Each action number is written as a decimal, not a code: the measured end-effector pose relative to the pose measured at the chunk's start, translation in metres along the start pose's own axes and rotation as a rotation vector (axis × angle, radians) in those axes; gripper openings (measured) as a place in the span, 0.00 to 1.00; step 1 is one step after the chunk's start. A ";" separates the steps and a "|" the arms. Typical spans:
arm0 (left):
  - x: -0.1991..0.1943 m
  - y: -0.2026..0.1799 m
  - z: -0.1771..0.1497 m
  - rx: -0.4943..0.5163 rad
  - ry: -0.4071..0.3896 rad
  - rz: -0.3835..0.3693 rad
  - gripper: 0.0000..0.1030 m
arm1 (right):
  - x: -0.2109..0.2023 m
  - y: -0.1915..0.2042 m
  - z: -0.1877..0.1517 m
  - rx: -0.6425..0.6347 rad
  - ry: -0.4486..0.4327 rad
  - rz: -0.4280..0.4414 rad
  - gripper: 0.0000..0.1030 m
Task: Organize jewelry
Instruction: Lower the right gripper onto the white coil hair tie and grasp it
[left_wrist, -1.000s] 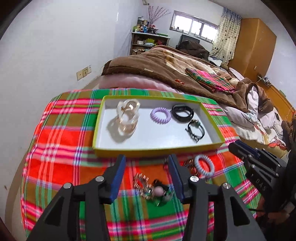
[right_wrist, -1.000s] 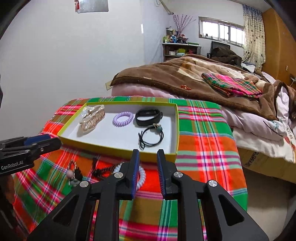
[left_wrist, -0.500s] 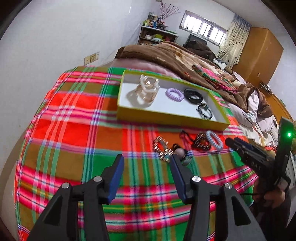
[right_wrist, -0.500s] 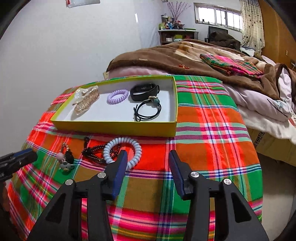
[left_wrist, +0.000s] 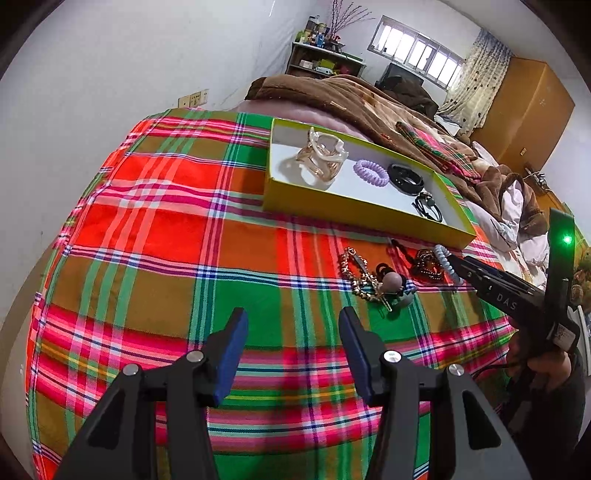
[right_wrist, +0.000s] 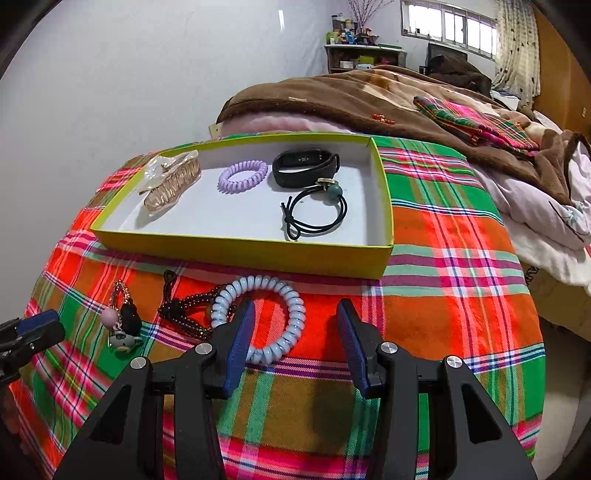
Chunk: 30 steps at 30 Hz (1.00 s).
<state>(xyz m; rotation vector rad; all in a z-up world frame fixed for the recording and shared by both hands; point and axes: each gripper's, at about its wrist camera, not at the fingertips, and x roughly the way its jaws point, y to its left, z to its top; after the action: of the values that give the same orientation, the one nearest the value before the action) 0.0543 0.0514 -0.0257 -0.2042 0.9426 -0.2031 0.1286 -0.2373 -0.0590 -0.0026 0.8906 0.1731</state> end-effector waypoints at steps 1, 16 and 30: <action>0.000 0.001 0.000 -0.002 0.002 0.000 0.52 | 0.001 0.001 0.000 -0.003 0.001 -0.002 0.43; 0.000 -0.003 0.003 0.009 0.004 -0.022 0.52 | -0.004 -0.001 0.000 0.007 -0.018 -0.002 0.10; 0.009 -0.031 0.013 0.051 0.012 -0.030 0.52 | -0.034 -0.030 -0.009 0.087 -0.104 0.036 0.10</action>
<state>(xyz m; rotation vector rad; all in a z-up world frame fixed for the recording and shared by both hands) 0.0679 0.0206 -0.0176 -0.1705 0.9457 -0.2557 0.1053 -0.2729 -0.0404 0.1029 0.7940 0.1665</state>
